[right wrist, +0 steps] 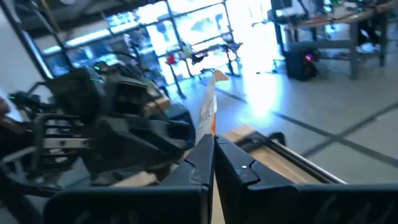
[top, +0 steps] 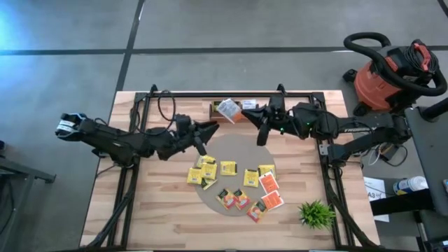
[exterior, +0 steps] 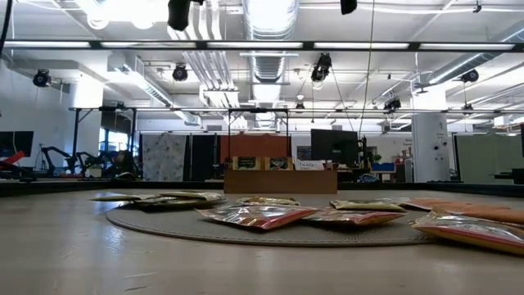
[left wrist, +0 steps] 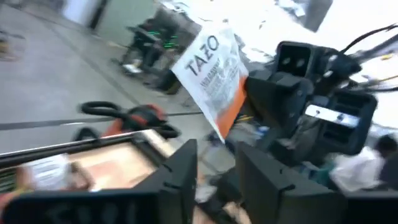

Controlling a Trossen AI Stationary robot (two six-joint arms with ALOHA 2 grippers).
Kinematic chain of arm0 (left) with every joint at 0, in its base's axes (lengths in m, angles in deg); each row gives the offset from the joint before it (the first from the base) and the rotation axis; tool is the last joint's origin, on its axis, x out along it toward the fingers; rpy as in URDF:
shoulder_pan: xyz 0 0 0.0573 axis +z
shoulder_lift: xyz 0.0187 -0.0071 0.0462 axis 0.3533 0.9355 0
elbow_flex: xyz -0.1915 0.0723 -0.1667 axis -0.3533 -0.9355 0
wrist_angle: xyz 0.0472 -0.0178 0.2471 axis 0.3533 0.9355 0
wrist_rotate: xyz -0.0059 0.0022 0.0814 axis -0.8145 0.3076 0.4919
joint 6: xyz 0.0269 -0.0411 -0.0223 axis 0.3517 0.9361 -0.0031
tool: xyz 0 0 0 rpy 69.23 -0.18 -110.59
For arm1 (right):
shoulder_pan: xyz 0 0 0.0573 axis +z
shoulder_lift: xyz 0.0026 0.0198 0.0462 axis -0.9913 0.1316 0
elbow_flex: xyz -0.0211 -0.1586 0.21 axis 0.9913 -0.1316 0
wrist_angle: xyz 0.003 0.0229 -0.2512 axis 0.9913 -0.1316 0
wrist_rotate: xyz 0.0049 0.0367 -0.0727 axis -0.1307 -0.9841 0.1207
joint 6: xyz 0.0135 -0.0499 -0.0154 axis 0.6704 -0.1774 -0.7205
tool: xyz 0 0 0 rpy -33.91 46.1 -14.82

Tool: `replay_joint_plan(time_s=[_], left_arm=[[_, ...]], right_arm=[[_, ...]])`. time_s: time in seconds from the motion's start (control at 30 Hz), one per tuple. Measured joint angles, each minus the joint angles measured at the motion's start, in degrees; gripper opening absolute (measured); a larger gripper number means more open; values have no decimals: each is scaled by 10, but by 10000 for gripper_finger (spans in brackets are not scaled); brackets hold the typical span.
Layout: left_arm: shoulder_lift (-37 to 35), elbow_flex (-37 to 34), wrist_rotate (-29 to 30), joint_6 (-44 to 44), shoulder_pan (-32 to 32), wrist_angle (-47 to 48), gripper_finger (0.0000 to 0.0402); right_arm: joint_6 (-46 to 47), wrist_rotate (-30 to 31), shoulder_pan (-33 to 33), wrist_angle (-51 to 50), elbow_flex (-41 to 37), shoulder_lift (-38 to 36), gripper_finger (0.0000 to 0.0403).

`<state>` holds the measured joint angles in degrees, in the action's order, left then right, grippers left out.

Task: Pick & Place Tea
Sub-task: Put the top left white tea bag into the right compartment of the wooden organizer

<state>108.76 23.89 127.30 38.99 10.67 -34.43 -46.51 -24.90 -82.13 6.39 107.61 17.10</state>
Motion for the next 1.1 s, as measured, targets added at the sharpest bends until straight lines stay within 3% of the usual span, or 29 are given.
replay_joint_plan(time_s=[0.23, 0.33, 0.73, 0.97, 1.1], left_arm=[[4, 0, -38, 5, 13, -64, 148], [4, 0, -69, -9, 15, -93, 149], [48, 1, -88, -17, 33, -154, 149], [82, 32, -159, -25, 56, -162, 149], [89, 42, -167, -49, 58, -159, 133]], right_arm=[[2, 11, 20, 25, 4, 1, 8], [16, 10, 23, 38, 4, 5, 8], [31, 10, 25, 49, 4, 15, 8], [31, 9, 25, 49, 4, 24, 8], [25, 9, 25, 47, 4, 24, 8]])
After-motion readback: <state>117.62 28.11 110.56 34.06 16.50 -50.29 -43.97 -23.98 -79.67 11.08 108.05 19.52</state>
